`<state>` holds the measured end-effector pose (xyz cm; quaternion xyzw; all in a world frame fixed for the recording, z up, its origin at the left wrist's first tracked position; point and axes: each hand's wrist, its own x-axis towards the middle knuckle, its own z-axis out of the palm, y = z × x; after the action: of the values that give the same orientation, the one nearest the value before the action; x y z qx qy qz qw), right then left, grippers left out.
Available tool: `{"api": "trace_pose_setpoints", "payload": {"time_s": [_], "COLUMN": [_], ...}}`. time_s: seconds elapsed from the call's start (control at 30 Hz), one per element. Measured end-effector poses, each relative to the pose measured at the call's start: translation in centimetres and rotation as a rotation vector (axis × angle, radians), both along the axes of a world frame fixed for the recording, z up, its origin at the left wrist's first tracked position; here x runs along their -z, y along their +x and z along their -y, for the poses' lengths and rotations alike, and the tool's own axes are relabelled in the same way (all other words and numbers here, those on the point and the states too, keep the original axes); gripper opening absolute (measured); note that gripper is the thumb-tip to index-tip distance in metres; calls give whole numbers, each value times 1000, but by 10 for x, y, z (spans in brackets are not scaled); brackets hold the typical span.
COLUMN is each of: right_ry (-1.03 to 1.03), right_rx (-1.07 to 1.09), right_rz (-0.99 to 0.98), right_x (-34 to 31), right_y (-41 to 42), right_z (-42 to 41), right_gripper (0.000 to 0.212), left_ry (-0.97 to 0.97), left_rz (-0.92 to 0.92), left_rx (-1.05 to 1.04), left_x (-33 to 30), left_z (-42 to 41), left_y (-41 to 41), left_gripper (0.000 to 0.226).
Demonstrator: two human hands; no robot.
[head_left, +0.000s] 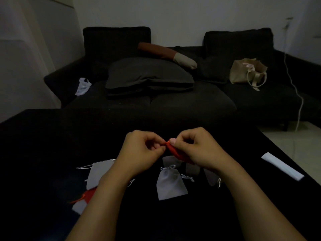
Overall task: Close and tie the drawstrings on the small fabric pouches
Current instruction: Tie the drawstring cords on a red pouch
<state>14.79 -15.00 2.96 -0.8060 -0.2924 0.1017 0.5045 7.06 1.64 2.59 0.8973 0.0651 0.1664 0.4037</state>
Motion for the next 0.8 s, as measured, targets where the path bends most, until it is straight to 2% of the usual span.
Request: {"api": "trace_pose_setpoints", "payload": {"time_s": [0.1, 0.2, 0.33, 0.43, 0.6, 0.7, 0.8], "right_ry": [-24, -24, -62, -68, -74, -47, -48], "right_rx": [6, -15, -47, -46, 2, -24, -48], "right_rz": [-14, -37, -47, -22, 169, 233, 192], "right_x": [1, 2, -1, -2, 0, 0, -2], "right_y": [3, 7, 8, 7, 7, 7, 6], "right_z": [2, 5, 7, 4, 1, 3, 6], "right_gripper": [28, 24, 18, 17, 12, 10, 8], "left_ry": [26, -140, -249, -414, -704, -718, -743], "left_rz": [-24, -16, 83, 126, 63, 38, 29], "left_rx": [42, 133, 140, 178, 140, 103, 116], "left_x": [0, 2, 7, 8, 7, 6, 6], "left_z": [-1, -5, -8, -4, 3, 4, 4], "left_y": [-1, 0, 5, 7, 6, 6, 7], "left_gripper": [6, 8, 10, 14, 30, 37, 32]}}
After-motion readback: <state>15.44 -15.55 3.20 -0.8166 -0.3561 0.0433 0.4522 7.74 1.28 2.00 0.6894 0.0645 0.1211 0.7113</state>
